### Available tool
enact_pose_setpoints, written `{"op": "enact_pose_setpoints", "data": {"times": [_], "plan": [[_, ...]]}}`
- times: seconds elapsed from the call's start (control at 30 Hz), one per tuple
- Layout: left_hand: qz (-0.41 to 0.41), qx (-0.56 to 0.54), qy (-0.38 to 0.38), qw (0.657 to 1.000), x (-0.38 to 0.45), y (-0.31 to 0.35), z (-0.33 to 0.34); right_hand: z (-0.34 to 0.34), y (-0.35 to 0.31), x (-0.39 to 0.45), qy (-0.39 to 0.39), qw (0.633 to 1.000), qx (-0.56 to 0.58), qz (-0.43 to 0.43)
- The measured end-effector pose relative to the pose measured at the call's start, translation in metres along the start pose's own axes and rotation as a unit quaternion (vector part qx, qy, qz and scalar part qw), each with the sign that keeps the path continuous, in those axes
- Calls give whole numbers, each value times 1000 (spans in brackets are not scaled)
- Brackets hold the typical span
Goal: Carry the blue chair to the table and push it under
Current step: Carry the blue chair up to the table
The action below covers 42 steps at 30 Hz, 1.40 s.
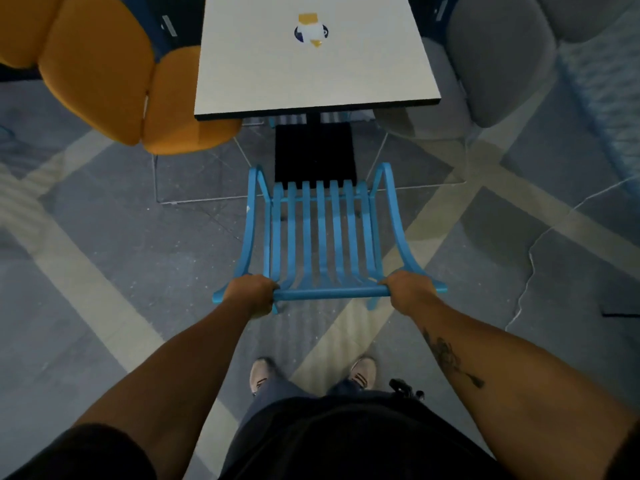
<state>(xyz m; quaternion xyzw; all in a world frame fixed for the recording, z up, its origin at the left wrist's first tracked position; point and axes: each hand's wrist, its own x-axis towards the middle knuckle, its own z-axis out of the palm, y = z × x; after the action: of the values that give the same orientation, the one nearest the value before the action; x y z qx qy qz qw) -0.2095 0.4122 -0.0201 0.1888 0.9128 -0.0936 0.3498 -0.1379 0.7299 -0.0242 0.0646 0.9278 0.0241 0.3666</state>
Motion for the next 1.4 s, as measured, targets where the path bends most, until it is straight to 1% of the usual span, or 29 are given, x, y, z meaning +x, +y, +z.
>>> {"op": "enact_pose_setpoints", "data": {"times": [0.07,0.17,0.37,0.7,0.93,1.13,1.4], "plan": [[-11,0,11,1000,1,8,1,1,8,4,4,1000,-4,-15],[-15,5,4,1000,2,9,-2,0,12,9,-7,999,-23,-37],[-22,-8,5,1000,8,7,-3,1,16,20,7,998,-38,-54],[-46,-8,9,999,37,-6,-30,-29,5,45,-19,999,-14,-27],[-31,-33,17,999,50,-14,-24,-28,1,55,-39,999,-15,-27],[-56,-44,31,997,54,-16,-15,-23,5,60,-34,999,-30,-28],[-79,-76,31,994,64,-12,-33,-40,14,76,-22,998,-28,-43]]}}
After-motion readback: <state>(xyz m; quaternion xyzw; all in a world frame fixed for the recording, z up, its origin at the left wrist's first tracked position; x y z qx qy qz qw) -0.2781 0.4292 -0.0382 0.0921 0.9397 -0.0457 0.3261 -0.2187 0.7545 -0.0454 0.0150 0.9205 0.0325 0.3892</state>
